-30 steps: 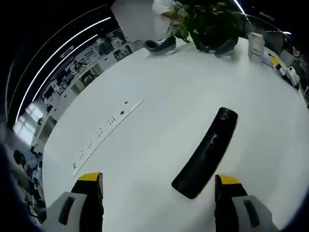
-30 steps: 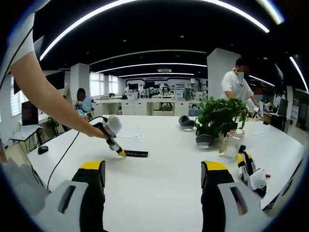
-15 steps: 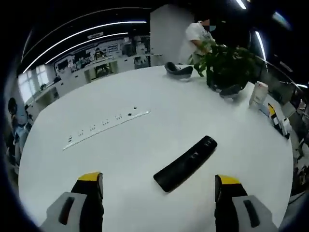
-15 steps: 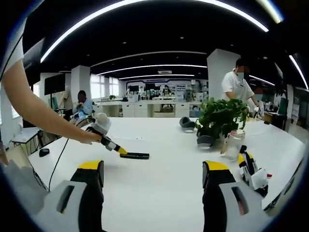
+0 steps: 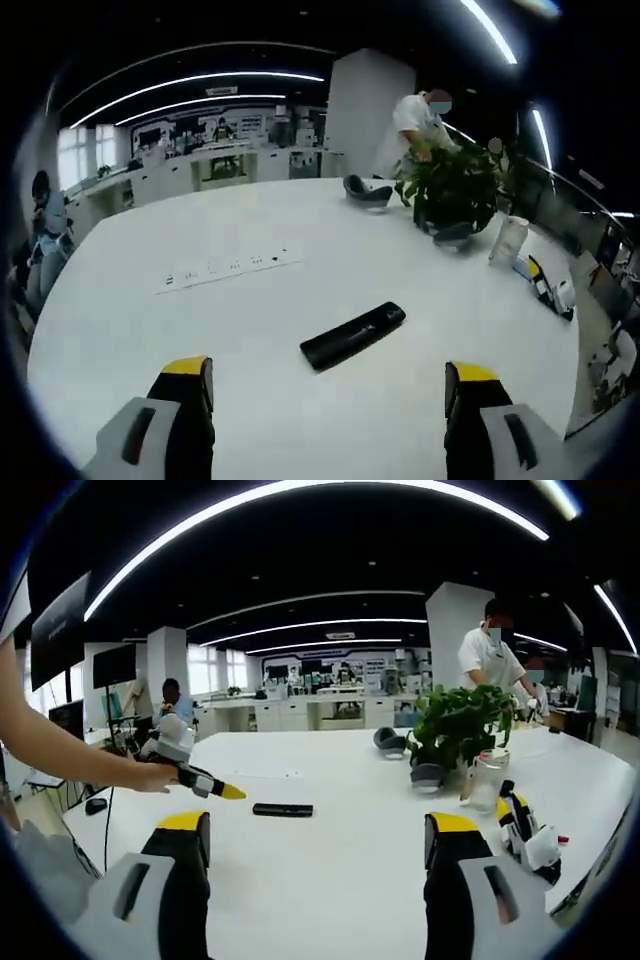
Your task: Press the specified remote control buttons in sequence, fully releasing each button before pressing the next.
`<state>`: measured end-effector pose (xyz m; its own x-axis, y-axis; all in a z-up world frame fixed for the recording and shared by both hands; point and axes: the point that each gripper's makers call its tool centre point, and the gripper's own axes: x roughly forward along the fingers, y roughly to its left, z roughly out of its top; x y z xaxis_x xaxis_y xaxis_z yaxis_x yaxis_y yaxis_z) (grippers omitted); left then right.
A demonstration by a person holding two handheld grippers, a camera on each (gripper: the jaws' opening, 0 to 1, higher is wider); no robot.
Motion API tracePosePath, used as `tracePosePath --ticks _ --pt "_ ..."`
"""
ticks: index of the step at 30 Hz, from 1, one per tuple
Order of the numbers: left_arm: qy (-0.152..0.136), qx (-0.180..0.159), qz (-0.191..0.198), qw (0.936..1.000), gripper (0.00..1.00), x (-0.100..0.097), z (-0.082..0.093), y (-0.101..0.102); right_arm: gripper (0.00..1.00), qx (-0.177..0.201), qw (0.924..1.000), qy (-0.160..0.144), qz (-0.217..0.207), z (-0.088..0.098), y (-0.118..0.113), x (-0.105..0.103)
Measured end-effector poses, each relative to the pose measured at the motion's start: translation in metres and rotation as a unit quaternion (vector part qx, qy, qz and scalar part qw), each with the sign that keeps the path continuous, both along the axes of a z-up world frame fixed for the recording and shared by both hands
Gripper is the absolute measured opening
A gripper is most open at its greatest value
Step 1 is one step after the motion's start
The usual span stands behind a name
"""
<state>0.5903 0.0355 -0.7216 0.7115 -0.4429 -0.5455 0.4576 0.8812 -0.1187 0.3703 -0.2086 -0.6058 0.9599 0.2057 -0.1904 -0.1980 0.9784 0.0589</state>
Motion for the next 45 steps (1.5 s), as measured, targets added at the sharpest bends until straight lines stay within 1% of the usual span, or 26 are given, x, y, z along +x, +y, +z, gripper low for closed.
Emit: tracePosePath --ticks 2,4,7,8,9,13,15,16,19,21,24,27,30,31,32,34,35,36,38,39,42,45 --pt "-0.006 -0.005 0.003 1.0000 1.00 -0.005 0.006 0.003 0.93 0.002 1.0000 -0.001 0.000 0.001 0.000 0.000" --pt "-0.020 -0.022 0.012 0.9995 1.00 -0.013 0.017 0.005 0.94 0.005 1.0000 -0.005 -0.001 0.002 -0.001 0.000" --pt "-0.027 -0.043 0.024 0.9984 1.00 -0.024 0.029 0.010 0.96 0.008 0.9999 -0.006 -0.003 0.003 -0.001 0.000" --pt "-0.034 -0.048 0.027 0.9979 1.00 -0.029 0.035 0.013 0.97 0.009 0.9999 -0.007 -0.002 0.003 -0.001 0.000" --pt "-0.037 -0.049 0.028 0.9977 1.00 -0.031 0.037 0.014 0.97 0.008 0.9999 -0.008 -0.002 0.003 -0.001 0.000" --pt "-0.056 -0.046 0.030 0.9969 1.00 -0.048 0.051 0.020 0.98 0.009 0.9999 -0.010 0.000 0.004 -0.001 0.000" --pt "-0.064 -0.058 0.034 0.9957 1.00 -0.057 0.059 0.023 0.98 0.008 0.9999 -0.010 0.000 0.004 0.000 0.000" --pt "-0.068 -0.069 0.036 0.9946 1.00 -0.063 0.064 0.023 0.98 0.009 0.9999 -0.010 0.001 0.004 0.000 0.000" --pt "-0.075 -0.079 0.041 0.9932 1.00 -0.076 0.074 0.026 0.98 0.010 0.9999 -0.011 0.003 0.005 0.000 0.000" --pt "-0.086 -0.090 0.046 0.9911 1.00 -0.085 0.083 0.028 0.98 0.011 0.9999 -0.012 0.004 0.005 0.001 0.000" --pt "-0.102 -0.086 0.054 0.9896 1.00 -0.098 0.091 0.034 0.98 0.010 0.9999 -0.013 0.004 0.005 0.001 0.000" --pt "-0.103 -0.077 0.053 0.9902 1.00 -0.112 0.092 0.038 0.98 0.008 0.9999 -0.013 0.004 0.005 0.001 -0.001" --pt "-0.101 -0.076 0.059 0.9902 1.00 -0.127 0.093 0.044 0.97 0.007 0.9999 -0.012 0.006 0.005 0.002 -0.001" --pt "-0.102 -0.078 0.065 0.9895 1.00 -0.132 0.094 0.047 0.97 0.007 0.9999 -0.013 0.006 0.005 0.002 -0.001" --pt "-0.111 -0.092 0.077 0.9865 1.00 -0.137 0.100 0.050 0.97 0.007 0.9999 -0.014 0.006 0.005 0.002 -0.001" --pt "-0.143 -0.123 0.092 0.9778 1.00 -0.143 0.114 0.055 0.97 0.006 0.9999 -0.014 0.006 0.005 0.002 -0.001" --pt "-0.144 -0.123 0.101 0.9767 1.00 -0.147 0.116 0.059 0.97 0.006 0.9999 -0.014 0.005 0.005 0.001 -0.001" --pt "-0.140 -0.112 0.104 0.9782 1.00 -0.153 0.115 0.064 0.97 0.005 0.9999 -0.014 0.005 0.005 0.001 -0.001" --pt "-0.152 -0.088 0.107 0.9786 1.00 -0.159 0.118 0.071 0.97 0.006 0.9999 -0.015 0.005 0.006 0.001 -0.001" --pt "-0.154 -0.084 0.108 0.9786 1.00 -0.162 0.119 0.072 0.97 0.006 0.9999 -0.015 0.005 0.006 0.002 -0.001" --pt "-0.157 -0.077 0.107 0.9788 1.00 -0.172 0.123 0.075 0.97 0.005 0.9998 -0.015 0.009 0.006 0.003 -0.001" --pt "-0.171 -0.073 0.106 0.9769 1.00 -0.184 0.128 0.076 0.97 0.001 0.9998 -0.015 0.015 0.006 0.006 -0.002"
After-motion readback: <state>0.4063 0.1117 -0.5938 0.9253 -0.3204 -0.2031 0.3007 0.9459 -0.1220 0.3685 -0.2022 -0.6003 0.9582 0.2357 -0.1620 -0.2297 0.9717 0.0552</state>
